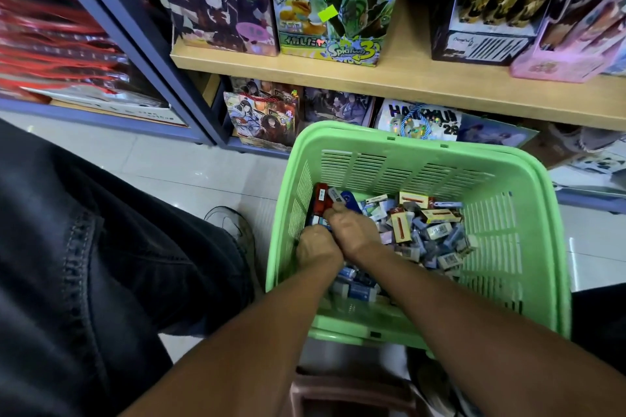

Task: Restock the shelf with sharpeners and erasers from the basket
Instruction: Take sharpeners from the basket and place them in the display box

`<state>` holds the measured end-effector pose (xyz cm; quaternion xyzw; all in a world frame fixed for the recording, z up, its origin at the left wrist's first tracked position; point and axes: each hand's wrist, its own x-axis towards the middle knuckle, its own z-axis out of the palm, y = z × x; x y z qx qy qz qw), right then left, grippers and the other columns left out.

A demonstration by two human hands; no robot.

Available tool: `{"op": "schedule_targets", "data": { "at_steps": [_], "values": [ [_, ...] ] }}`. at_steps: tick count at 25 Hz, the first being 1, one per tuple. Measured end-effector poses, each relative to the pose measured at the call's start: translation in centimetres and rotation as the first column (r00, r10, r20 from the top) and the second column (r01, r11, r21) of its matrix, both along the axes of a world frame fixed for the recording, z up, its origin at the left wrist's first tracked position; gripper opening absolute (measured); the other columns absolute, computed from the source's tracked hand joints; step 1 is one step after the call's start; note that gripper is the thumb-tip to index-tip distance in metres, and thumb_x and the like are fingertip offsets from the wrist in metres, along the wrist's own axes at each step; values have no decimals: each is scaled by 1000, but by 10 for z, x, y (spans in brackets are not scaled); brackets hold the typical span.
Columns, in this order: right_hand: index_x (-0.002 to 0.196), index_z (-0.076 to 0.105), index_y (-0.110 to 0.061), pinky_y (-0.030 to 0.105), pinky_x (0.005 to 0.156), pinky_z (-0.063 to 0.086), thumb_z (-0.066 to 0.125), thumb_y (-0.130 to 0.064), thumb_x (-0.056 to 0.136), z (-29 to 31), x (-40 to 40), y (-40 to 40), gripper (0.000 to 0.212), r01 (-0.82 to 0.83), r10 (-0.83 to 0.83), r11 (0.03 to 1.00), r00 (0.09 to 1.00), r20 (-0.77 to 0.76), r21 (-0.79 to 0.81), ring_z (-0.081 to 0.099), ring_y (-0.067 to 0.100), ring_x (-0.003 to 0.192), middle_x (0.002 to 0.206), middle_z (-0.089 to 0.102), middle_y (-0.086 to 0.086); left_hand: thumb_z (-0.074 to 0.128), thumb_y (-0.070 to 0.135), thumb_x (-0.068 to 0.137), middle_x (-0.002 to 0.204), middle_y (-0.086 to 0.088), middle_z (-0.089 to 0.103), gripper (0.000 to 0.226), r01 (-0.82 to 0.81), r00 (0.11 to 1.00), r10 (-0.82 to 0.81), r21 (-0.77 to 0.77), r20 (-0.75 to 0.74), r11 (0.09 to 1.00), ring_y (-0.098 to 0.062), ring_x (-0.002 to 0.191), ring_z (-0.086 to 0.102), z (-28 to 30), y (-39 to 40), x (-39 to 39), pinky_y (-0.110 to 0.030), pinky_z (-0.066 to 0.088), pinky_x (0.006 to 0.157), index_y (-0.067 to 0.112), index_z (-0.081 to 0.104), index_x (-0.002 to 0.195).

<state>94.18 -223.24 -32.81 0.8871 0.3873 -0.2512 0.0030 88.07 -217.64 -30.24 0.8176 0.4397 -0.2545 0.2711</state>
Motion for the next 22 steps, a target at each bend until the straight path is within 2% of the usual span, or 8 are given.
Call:
{"op": "schedule_targets", "data": {
  "at_steps": [3,8,12,14,17,19,20,22],
  "values": [
    [122,55,-11,39,73,55,50,-1,95,-10,-1,1,29,-9,9,1000,1000,17,-12,61,27,110,130,47,8,40,5,103,125,-15,64,29,15,999,-16,-25,-44,1000,-28,114,63,-5,1,3,-34,52,86,3,62,122],
    [117,59,-17,34,68,52,58,-7,91,-24,-5,-4,28,8,-9,999,1000,11,49,65,24,99,125,52,4,41,6,102,124,-16,64,27,-11,998,9,-30,-58,1000,-30,115,62,-16,6,6,-36,51,89,2,62,119],
    [124,63,-20,35,82,53,71,-24,84,-14,13,-15,41,175,-124,957,968,-217,233,60,23,106,125,53,-1,48,10,100,123,-17,64,26,-22,999,22,-9,-43,1000,-32,115,62,-18,5,7,-37,51,90,0,57,122],
    [121,66,-18,34,81,53,73,-36,82,0,29,-24,43,270,-191,929,935,-298,252,62,22,100,115,61,1,53,12,98,120,-16,65,25,9,999,-9,-5,-52,1000,-32,110,64,-10,1,6,-37,53,85,2,60,120],
    [96,65,-20,38,69,57,71,-47,79,25,54,-40,32,385,-333,916,886,-322,113,67,21,80,88,68,1,59,16,98,118,-11,57,23,97,995,-96,78,-22,992,-25,91,62,9,-5,10,-32,50,68,6,62,118],
    [79,60,-18,34,64,53,69,-52,78,42,71,-52,36,345,-346,937,904,-251,-49,66,24,76,80,66,3,63,21,96,103,-8,59,16,102,989,-104,22,103,995,-22,78,57,22,-11,17,-31,45,62,8,65,105],
    [76,58,-16,32,65,49,68,-53,79,49,78,-59,38,293,-320,944,924,-210,-148,65,25,80,83,66,5,65,24,94,95,-8,63,15,89,980,-82,-32,180,995,-23,75,58,24,-14,20,-31,45,60,9,65,97],
    [89,61,-16,30,76,50,70,-53,77,64,86,-75,40,193,-244,928,961,-128,-319,65,26,96,104,67,9,71,28,89,79,-6,62,21,98,955,-47,-161,293,982,-21,70,57,28,-23,27,-27,40,55,9,63,84]
  ]
}}
